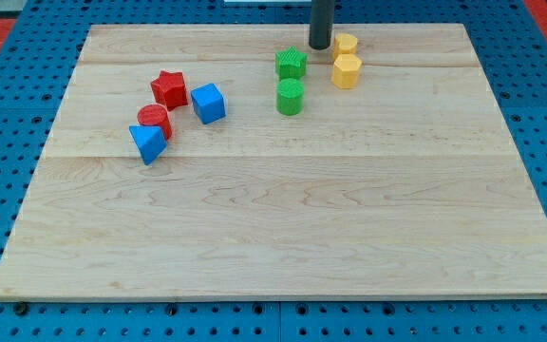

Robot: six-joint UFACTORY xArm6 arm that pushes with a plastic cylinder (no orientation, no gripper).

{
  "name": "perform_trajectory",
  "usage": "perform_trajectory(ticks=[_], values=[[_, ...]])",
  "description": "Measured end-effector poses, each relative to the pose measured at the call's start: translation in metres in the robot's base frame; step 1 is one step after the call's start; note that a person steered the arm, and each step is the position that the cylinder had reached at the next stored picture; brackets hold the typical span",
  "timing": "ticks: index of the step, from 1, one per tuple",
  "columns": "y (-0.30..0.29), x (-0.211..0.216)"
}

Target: Move green star along with green circle towards the center

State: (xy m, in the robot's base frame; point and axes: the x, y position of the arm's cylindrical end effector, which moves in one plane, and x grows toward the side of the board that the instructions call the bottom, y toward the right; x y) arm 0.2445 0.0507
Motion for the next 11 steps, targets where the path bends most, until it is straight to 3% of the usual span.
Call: perform_trajectory(ticks=[2, 3, 5, 6, 7, 8, 9, 11], values=[[-0.002, 0.046], [-0.002, -0.006], [-0.025, 0.054], [-0.024, 0.062], [-0.062, 0.025], [-0.059, 0.077], [-0.054, 0.098], [0.013, 0.076]])
